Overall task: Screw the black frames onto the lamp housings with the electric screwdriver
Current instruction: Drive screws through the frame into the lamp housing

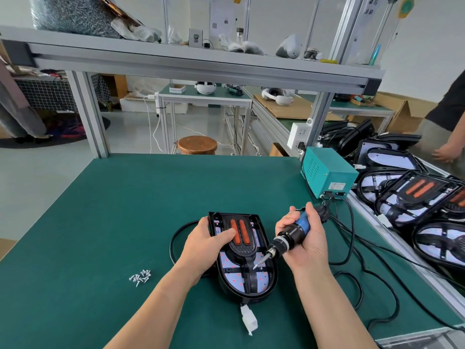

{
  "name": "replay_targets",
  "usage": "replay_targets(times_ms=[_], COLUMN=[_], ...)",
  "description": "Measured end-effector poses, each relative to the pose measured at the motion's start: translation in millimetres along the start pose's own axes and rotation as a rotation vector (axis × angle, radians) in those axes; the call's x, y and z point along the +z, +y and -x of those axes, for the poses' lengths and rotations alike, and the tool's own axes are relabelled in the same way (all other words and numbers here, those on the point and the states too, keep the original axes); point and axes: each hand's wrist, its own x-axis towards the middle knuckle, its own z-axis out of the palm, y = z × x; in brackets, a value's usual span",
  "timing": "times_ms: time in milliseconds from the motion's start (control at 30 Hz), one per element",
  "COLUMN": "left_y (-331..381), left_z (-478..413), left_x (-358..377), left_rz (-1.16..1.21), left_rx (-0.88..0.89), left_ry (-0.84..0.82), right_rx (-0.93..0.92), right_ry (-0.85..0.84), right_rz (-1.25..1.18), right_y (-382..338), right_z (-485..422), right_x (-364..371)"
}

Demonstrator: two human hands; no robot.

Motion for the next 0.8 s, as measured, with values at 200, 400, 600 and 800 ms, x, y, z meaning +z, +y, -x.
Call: replay_targets(times_ms=[200,400,600,800], left_y=[-1.0,-3.5,-3.7,-1.6], left_z=[-1.6,-3.8,-4.7,-2.9], left_x=[1.1,0.5,0.8,0.4], left_rz=[0.000,0.001,-0.005,-0.025], left_rx=[0.009,0.010,0.015,0.022], left_ry=[0.013,0.018,0.015,0.016], right_rx=[-0.048,-0.127,-0.176,-0.313], right_ry=[-0.067,-0.111,-0.146,-0.215], right_rz=[0.182,0.411,0.586,0.712], right_y=[-0.4,10.4,24.3,32.1], right_z=[7.6,12.1,16.5,13.6], right_x=[33.6,57.5,66.4,76.8])
